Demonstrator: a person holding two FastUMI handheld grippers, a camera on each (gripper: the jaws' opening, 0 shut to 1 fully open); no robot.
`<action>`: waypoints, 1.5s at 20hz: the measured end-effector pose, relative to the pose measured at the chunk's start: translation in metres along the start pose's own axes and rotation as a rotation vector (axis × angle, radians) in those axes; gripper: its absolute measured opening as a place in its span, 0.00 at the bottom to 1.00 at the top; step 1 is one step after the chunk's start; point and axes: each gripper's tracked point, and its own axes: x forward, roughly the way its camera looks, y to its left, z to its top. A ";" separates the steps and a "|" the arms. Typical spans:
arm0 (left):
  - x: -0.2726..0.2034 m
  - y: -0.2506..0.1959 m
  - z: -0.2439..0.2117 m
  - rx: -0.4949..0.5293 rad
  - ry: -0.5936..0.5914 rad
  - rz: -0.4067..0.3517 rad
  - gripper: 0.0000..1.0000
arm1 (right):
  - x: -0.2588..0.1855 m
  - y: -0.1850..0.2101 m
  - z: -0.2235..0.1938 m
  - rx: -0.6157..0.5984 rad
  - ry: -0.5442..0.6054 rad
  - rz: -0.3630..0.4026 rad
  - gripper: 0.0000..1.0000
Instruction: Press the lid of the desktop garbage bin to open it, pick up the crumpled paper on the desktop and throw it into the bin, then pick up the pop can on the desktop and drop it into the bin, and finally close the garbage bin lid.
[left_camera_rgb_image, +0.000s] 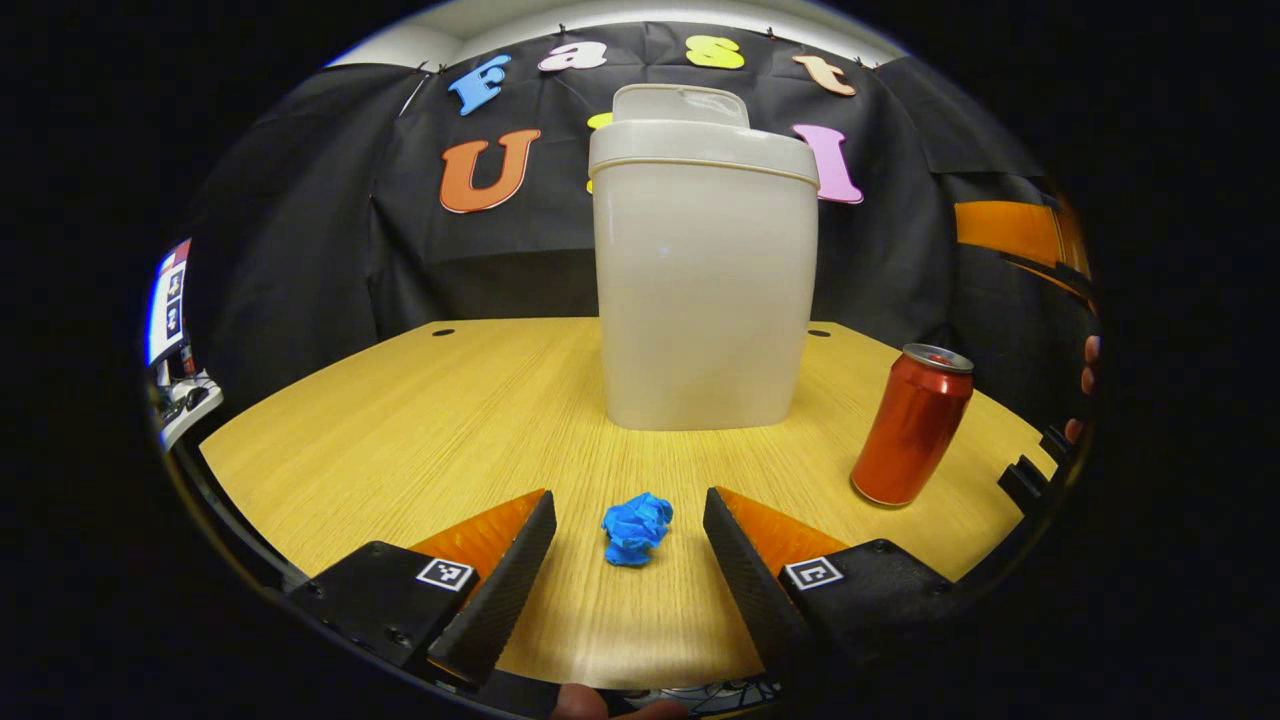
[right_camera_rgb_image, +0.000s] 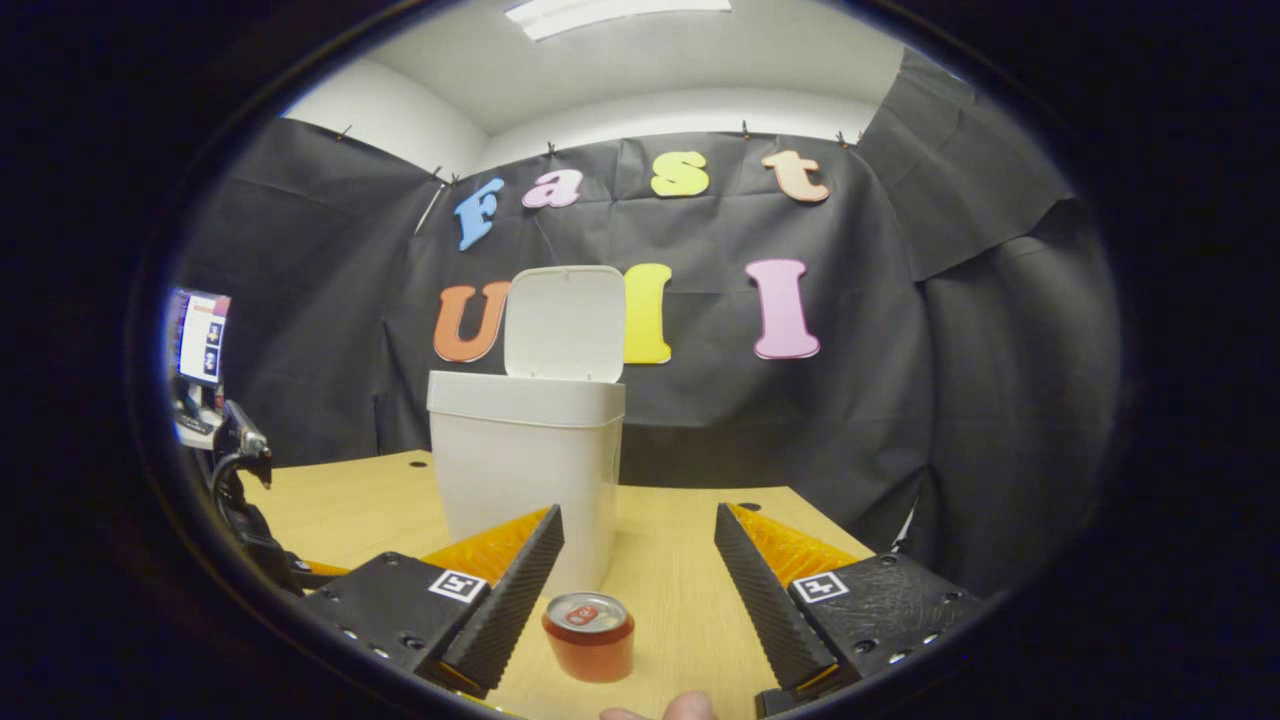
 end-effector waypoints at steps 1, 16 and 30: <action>0.003 0.000 -0.006 -0.009 0.017 0.001 0.97 | 0.000 -0.001 -0.002 0.000 0.002 -0.002 0.96; 0.009 0.001 -0.012 -0.001 0.007 0.076 0.48 | -0.020 -0.003 -0.028 -0.016 0.038 0.016 0.95; 0.009 0.011 0.012 -0.023 -0.063 0.058 0.20 | -0.049 0.002 -0.043 0.011 0.031 0.001 0.95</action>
